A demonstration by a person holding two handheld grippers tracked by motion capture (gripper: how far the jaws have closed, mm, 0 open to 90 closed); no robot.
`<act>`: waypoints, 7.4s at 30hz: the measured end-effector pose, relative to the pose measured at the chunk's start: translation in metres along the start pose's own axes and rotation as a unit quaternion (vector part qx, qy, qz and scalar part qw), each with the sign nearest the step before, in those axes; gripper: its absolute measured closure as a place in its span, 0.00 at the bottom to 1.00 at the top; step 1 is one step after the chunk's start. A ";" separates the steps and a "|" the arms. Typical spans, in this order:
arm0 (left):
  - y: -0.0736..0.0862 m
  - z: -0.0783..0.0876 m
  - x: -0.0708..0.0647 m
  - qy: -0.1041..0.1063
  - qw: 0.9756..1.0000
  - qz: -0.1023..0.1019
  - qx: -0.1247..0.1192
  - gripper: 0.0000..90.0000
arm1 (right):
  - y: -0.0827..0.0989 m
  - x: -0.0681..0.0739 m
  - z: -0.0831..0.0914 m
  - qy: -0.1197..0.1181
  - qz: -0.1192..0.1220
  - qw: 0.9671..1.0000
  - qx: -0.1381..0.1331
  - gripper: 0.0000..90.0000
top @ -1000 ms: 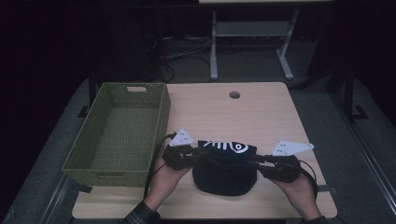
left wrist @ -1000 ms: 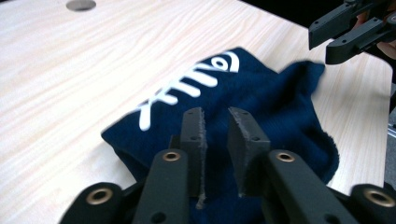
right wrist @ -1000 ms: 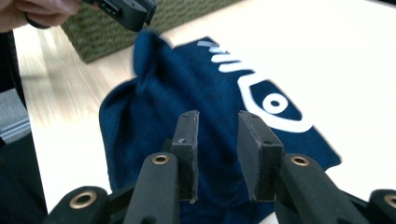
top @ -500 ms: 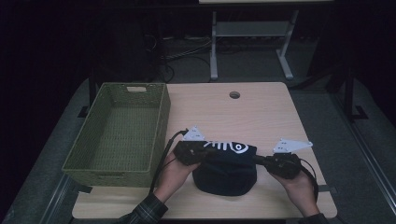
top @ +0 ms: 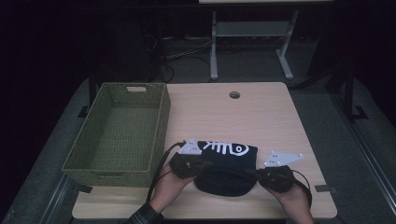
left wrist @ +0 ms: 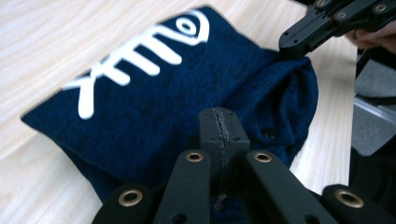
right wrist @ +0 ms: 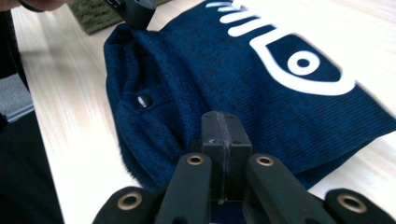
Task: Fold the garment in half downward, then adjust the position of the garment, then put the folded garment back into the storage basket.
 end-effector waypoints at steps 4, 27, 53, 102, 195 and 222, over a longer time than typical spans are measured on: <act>0.008 -0.005 -0.004 -0.003 1.000 -0.001 0.015 1.00 | 0.008 0.005 -0.004 -0.004 -0.004 1.000 0.009 0.99; 0.028 -0.029 0.005 -0.045 0.996 -0.007 0.083 1.00 | 0.019 0.017 -0.038 0.011 0.035 0.997 0.061 1.00; 0.007 0.001 0.020 -0.054 0.997 0.050 -0.005 0.67 | 0.005 -0.004 0.002 0.033 -0.007 0.999 -0.018 0.64; 0.024 -0.046 0.052 -0.052 0.993 0.095 0.037 0.53 | 0.063 -0.065 0.011 0.180 -0.095 0.978 0.030 0.10; -0.061 0.124 0.085 -0.026 0.994 0.038 -0.096 0.80 | 0.062 -0.064 0.010 0.180 -0.095 0.979 0.030 0.10; -0.055 0.204 0.112 -0.090 0.986 0.054 -0.133 0.81 | 0.062 -0.064 0.009 0.181 -0.096 0.978 0.029 0.10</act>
Point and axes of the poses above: each handheld gripper's, and its own axes: z roughly backward along the jaws, y roughly out of its underside, x roughly to its left, the point moved 1 cm from there along -z, roughly forward along the jaws, and after that the axes turned 3 degrees about -z, right-handed, at the moved point
